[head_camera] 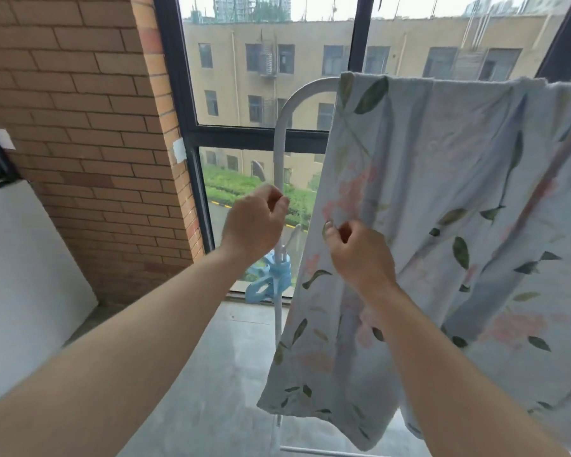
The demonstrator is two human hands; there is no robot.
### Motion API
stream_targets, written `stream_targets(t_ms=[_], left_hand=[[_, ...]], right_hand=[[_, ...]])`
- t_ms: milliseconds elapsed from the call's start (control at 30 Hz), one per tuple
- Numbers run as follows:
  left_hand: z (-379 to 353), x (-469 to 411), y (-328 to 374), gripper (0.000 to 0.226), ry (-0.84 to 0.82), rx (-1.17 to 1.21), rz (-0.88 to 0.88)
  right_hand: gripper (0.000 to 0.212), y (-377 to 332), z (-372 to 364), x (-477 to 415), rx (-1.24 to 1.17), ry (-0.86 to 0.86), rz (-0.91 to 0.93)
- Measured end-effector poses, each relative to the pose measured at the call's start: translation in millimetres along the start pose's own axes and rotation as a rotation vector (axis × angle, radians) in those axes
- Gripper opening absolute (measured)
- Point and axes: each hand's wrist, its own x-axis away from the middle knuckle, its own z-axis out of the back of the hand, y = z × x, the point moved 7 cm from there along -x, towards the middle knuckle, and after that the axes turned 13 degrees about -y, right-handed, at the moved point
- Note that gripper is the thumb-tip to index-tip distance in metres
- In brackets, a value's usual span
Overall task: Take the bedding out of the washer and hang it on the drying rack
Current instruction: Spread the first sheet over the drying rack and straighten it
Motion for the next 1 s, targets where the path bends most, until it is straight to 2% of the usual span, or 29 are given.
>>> stream_targets(t_ms=[200, 267, 333, 500, 700, 800, 833, 933, 1000], left_hand=[[60.9, -74.1, 44.8, 0.021, 0.285, 0.032, -0.23], [73.6, -90.8, 51.7, 0.02, 0.33, 0.078, -0.279], [78.4, -109.5, 54.6, 0.02, 0.297, 0.173, -0.285], [59.2, -173.9, 53.7, 0.028, -0.108, 0.601, -0.15], [27.0, -203.7, 72.6, 0.02, -0.675, 0.938, -0.18], [16.2, -199.5, 76.0, 0.031, -0.928, 1.095, -0.192], [14.1, -198.1, 75.4, 0.032, -0.988, 1.13, -0.201], [12.0, -198.1, 71.5, 0.032, -1.058, 1.161, -0.241], [10.2, -199.9, 69.9, 0.031, -1.063, 1.156, -0.272]], right_hand=[[0.03, -62.1, 46.1, -35.7, 0.055, 0.306, 0.171], [0.03, -81.2, 55.6, -40.3, 0.123, 0.439, 0.236], [0.031, -95.1, 59.8, -45.5, 0.213, 0.557, 0.261], [0.033, -115.2, 63.9, -64.4, 0.362, 0.726, 0.206], [0.031, -125.9, 67.6, -76.8, 0.49, 0.797, -0.022], [0.023, -129.7, 67.6, -69.5, 0.532, 0.848, -0.122], [0.017, -130.7, 68.1, -65.3, 0.551, 0.869, -0.159], [0.038, -137.5, 68.1, -55.8, 0.611, 0.886, -0.252], [0.038, -142.0, 67.0, -53.9, 0.643, 0.847, -0.303]])
